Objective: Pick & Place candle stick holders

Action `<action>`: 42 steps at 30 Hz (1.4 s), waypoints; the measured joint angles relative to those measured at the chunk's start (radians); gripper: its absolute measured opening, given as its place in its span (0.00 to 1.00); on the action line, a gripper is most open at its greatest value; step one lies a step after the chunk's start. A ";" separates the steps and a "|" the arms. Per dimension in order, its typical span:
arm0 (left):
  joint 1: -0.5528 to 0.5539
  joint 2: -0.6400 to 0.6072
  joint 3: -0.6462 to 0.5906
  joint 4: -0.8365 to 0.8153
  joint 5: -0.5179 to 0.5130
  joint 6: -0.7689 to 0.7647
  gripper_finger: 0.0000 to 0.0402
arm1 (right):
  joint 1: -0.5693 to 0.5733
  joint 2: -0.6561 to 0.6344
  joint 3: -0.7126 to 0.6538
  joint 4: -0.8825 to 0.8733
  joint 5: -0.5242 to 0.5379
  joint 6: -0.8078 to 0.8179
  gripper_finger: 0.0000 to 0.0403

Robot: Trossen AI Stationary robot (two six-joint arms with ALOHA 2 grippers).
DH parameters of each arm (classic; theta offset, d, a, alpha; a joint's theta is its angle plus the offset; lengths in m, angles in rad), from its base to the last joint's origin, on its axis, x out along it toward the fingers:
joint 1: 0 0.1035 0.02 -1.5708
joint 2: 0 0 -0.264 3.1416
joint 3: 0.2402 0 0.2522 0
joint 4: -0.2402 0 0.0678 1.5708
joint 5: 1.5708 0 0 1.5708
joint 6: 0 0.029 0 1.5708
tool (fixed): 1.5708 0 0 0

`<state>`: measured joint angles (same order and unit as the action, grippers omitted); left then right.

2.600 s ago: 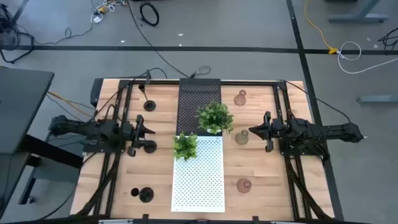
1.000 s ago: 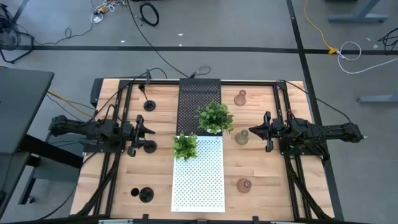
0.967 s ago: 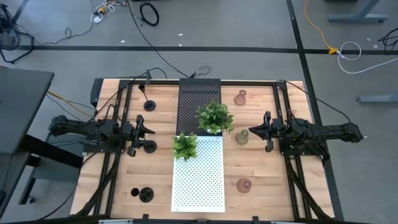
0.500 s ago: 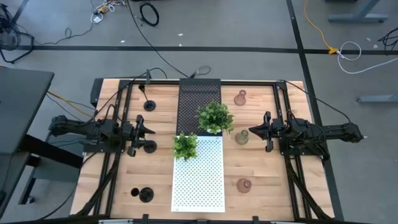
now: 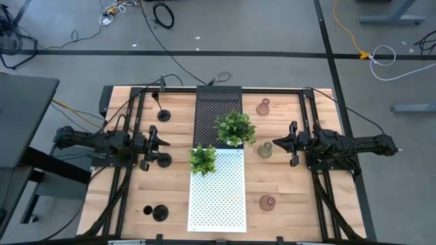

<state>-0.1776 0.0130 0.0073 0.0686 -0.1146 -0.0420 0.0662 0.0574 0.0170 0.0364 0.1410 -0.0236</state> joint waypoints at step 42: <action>0.000 0.000 0.320 -0.186 -0.177 -0.002 0.72 | 0.000 0.000 0.000 0.000 0.000 -0.064 0.02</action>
<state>-0.1780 0.0128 0.3275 -0.1171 -0.2920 -0.0444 0.0663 0.0575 0.0170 0.0366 0.1412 -0.0879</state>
